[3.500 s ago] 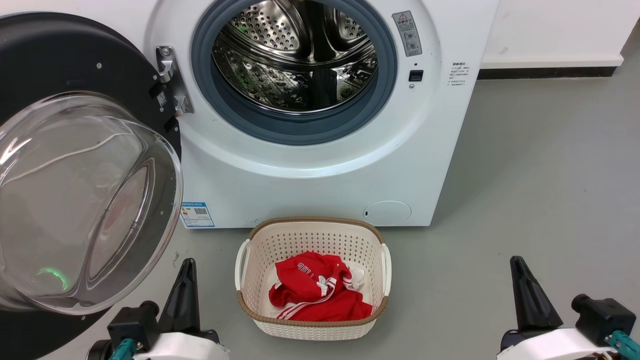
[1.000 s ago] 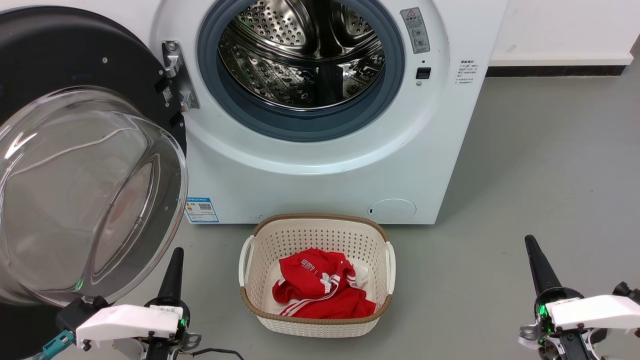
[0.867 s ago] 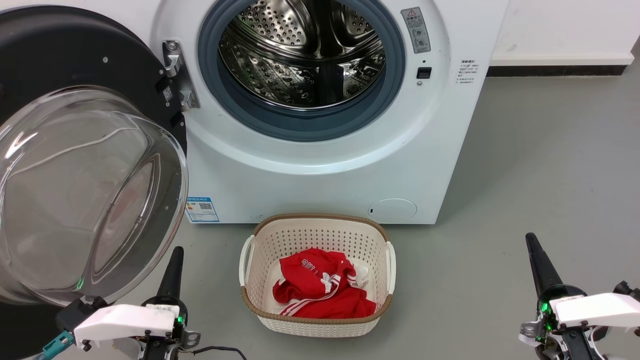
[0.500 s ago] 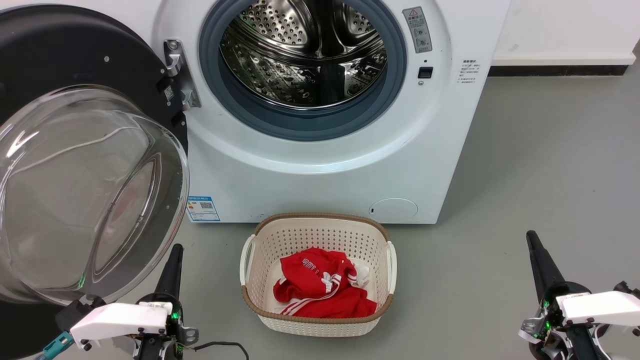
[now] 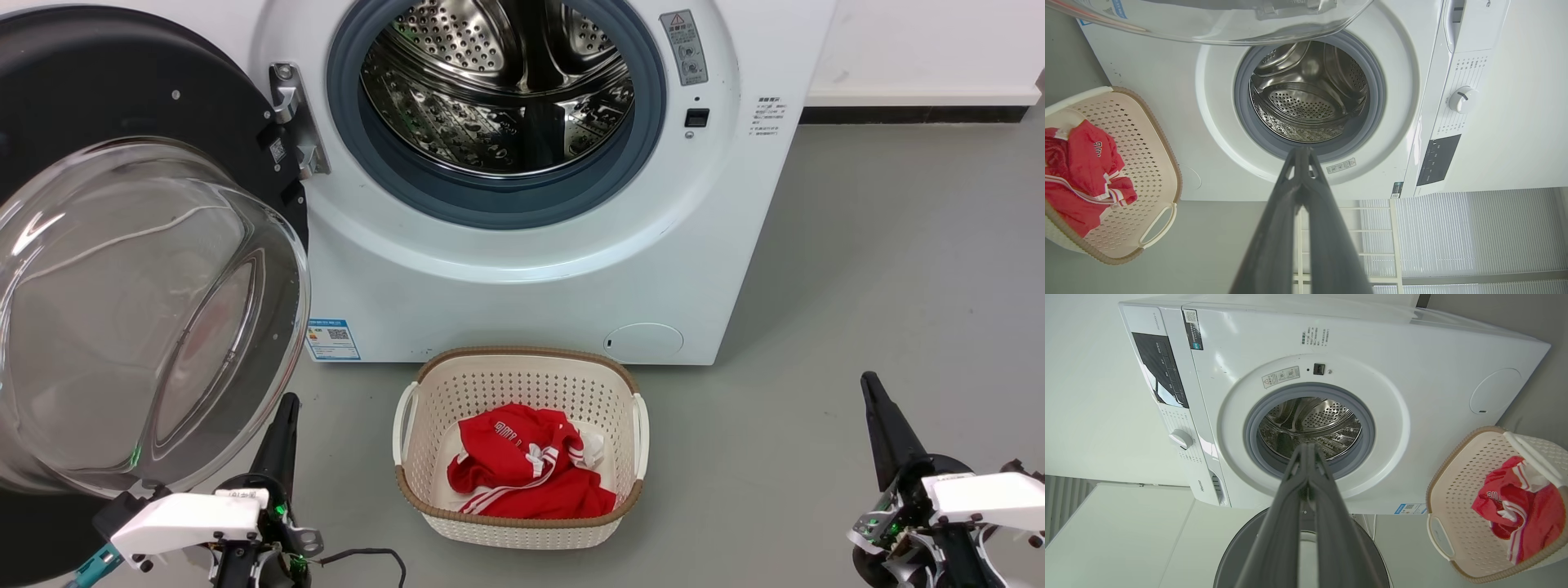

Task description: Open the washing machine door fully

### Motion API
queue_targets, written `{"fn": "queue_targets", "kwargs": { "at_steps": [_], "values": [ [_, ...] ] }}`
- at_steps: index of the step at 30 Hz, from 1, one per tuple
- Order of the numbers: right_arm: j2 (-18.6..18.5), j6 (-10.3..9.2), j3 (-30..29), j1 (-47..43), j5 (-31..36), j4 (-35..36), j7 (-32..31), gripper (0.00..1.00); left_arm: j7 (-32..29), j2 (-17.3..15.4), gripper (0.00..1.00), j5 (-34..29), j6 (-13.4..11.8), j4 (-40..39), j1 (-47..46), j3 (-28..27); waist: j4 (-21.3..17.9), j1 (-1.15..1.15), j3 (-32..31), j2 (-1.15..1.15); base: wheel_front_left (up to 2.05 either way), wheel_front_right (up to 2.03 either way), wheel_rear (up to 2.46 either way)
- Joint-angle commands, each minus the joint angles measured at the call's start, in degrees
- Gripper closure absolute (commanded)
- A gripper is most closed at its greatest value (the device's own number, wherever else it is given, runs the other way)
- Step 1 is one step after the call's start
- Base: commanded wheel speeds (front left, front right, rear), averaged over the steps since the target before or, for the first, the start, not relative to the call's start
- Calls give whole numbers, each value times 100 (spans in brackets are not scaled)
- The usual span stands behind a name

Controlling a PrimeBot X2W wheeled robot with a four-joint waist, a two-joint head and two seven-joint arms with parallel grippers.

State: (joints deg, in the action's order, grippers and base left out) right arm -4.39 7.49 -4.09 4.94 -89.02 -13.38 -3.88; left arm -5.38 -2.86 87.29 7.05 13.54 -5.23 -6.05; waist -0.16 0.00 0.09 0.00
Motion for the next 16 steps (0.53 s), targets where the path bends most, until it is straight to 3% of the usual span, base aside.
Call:
{"fn": "queue_targets", "kwargs": {
  "at_steps": [1,16],
  "values": [
    [5,0,-15,106,-107,-10,-22,100,-33,-3,100,95,34,12,-102,-26,2,0,1,0,0,0,0],
    [28,0,-70,147,-488,-64,-135,100,-136,-2,100,515,58,64,-135,-63,16,0,9,0,0,0,0]
  ]
}}
